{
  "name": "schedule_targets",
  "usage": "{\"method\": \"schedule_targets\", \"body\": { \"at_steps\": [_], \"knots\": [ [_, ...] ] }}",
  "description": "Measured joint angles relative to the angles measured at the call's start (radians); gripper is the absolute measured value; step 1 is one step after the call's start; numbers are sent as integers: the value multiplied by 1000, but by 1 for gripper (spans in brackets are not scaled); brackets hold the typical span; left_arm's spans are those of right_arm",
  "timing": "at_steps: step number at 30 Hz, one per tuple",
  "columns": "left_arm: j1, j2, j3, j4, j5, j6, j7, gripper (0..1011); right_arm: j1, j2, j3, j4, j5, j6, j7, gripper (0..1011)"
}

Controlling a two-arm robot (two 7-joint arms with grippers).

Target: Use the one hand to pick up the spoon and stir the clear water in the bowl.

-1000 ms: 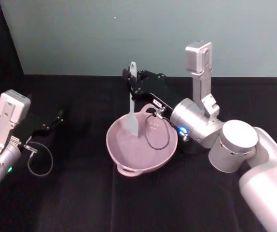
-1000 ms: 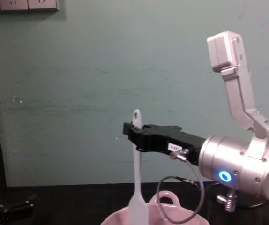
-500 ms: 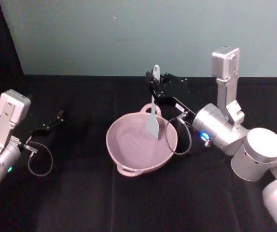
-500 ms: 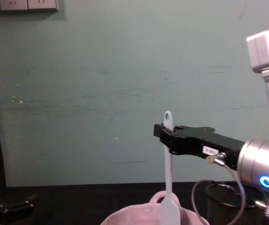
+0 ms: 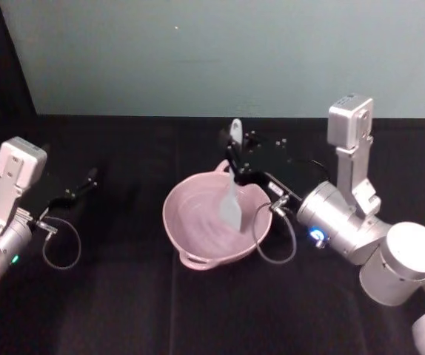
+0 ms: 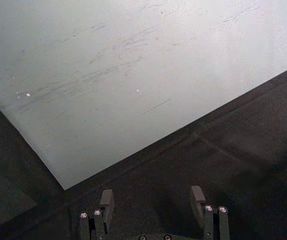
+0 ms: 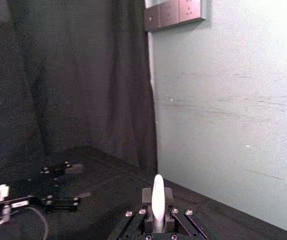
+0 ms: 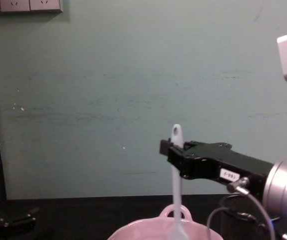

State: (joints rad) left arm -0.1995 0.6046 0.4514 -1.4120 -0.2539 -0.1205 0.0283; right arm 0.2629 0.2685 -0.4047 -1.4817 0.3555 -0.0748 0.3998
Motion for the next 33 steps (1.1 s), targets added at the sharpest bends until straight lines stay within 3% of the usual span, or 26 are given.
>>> {"method": "schedule_targets", "body": {
  "at_steps": [9,17,26,33],
  "knots": [
    [0,0,0,0,0,0,0,1011,12,-36,-42,17,-7,-6,19,121],
    [0,0,0,0,0,0,0,1011,68,-90,-79,84,-16,-15,30,121],
    [0,0,0,0,0,0,0,1011,145,-133,-86,193,-31,-31,27,121],
    [0,0,0,0,0,0,0,1011,181,-140,-68,242,-37,-38,21,121]
  ]
}}
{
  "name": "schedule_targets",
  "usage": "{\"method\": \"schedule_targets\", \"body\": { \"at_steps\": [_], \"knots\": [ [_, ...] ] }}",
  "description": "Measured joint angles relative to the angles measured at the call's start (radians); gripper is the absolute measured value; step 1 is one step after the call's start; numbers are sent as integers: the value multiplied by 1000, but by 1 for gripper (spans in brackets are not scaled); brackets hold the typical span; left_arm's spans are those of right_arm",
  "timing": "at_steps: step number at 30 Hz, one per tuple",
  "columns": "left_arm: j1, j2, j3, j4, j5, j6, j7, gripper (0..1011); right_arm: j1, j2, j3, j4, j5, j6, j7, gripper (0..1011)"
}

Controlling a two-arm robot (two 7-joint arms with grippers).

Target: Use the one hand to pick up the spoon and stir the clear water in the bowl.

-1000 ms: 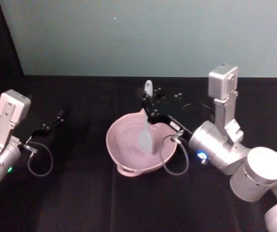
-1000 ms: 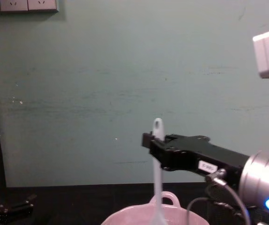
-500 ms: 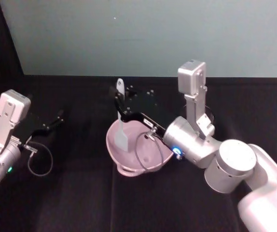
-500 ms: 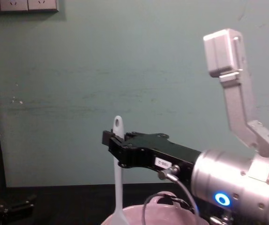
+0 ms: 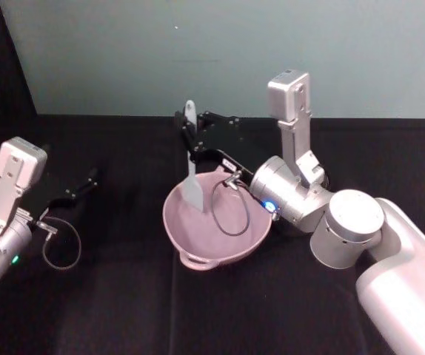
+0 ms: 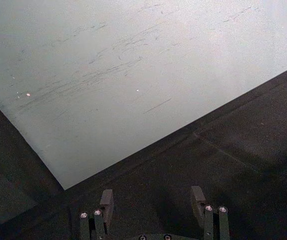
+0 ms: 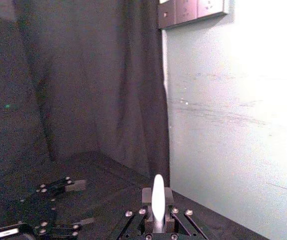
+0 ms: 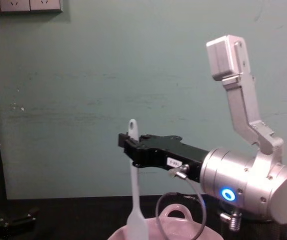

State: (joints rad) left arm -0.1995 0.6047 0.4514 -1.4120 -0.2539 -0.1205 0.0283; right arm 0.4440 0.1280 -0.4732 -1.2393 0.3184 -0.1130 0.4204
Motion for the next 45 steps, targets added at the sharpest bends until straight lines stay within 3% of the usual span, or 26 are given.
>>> {"method": "schedule_targets", "body": {
  "at_steps": [11,25,36,45],
  "knots": [
    [0,0,0,0,0,0,0,1011,-22,50,55,-36,5,6,-15,121],
    [0,0,0,0,0,0,0,1011,-125,115,90,-169,23,22,-18,121],
    [0,0,0,0,0,0,0,1011,-181,107,66,-228,34,13,-13,121],
    [0,0,0,0,0,0,0,1011,-160,66,19,-193,26,9,-3,121]
  ]
}}
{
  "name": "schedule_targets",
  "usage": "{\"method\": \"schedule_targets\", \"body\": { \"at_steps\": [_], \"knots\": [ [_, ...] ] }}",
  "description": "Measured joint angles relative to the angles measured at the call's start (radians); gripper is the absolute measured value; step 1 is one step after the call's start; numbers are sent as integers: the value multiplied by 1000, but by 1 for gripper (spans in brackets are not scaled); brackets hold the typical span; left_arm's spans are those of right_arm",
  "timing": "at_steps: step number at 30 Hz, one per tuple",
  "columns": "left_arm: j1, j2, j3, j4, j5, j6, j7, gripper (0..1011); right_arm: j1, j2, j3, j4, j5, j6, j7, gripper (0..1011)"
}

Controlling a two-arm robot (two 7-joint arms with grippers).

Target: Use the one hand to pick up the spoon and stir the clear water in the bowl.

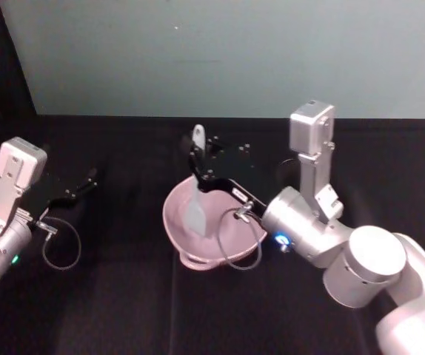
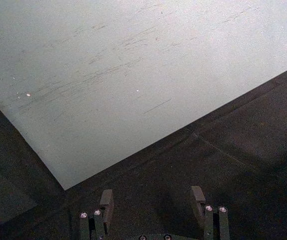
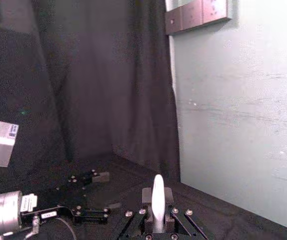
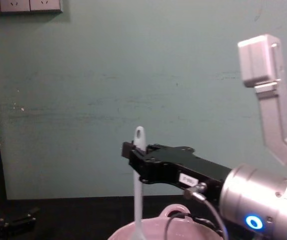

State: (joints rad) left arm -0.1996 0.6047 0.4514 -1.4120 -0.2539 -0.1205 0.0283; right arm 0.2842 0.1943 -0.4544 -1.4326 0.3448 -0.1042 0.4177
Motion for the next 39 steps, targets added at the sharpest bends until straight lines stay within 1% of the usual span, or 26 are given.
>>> {"method": "schedule_targets", "body": {
  "at_steps": [4,10,15,20,24,28,32,39],
  "knots": [
    [0,0,0,0,0,0,0,1011,32,-26,-16,40,-7,-5,3,121],
    [0,0,0,0,0,0,0,1011,85,-56,-19,107,-14,-12,2,121],
    [0,0,0,0,0,0,0,1011,128,-70,-11,161,-21,-17,-3,121],
    [0,0,0,0,0,0,0,1011,151,-73,4,192,-23,-20,-10,121],
    [0,0,0,0,0,0,0,1011,158,-69,17,202,-24,-20,-15,121],
    [0,0,0,0,0,0,0,1011,155,-57,31,195,-25,-18,-21,121],
    [0,0,0,0,0,0,0,1011,133,-32,48,167,-26,-11,-24,121],
    [0,0,0,0,0,0,0,1011,91,4,64,111,-28,-1,-29,121]
  ]
}}
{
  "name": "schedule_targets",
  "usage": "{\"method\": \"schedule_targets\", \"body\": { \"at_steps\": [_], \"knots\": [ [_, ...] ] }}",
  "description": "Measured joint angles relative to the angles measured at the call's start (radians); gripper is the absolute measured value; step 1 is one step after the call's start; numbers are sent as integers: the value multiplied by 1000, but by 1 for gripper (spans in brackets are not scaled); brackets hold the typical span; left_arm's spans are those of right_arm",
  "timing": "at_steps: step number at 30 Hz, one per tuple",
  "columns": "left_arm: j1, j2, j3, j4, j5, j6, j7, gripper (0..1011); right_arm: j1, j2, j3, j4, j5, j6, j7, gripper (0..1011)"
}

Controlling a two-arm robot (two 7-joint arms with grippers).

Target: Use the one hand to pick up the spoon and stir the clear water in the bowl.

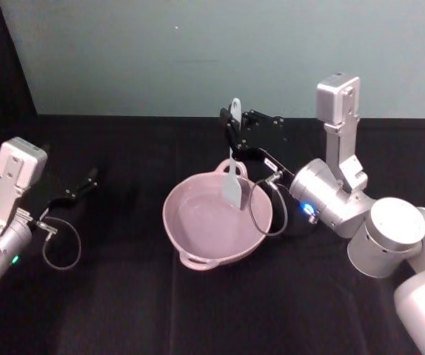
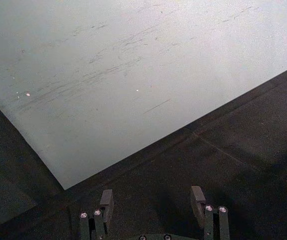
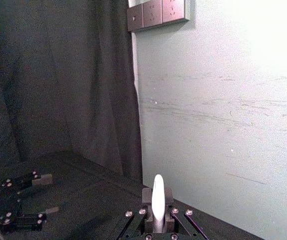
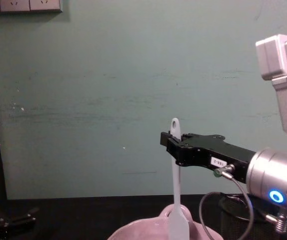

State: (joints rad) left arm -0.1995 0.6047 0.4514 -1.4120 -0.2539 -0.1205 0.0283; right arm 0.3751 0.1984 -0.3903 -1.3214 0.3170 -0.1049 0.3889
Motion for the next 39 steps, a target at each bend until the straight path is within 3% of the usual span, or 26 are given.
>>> {"method": "schedule_targets", "body": {
  "at_steps": [8,20,32,39],
  "knots": [
    [0,0,0,0,0,0,0,1011,-53,27,5,-77,1,6,4,121],
    [0,0,0,0,0,0,0,1011,-107,21,-39,-130,8,5,24,121],
    [0,0,0,0,0,0,0,1011,-73,-26,-82,-82,2,-7,33,121],
    [0,0,0,0,0,0,0,1012,-29,-56,-80,-22,0,-18,25,121]
  ]
}}
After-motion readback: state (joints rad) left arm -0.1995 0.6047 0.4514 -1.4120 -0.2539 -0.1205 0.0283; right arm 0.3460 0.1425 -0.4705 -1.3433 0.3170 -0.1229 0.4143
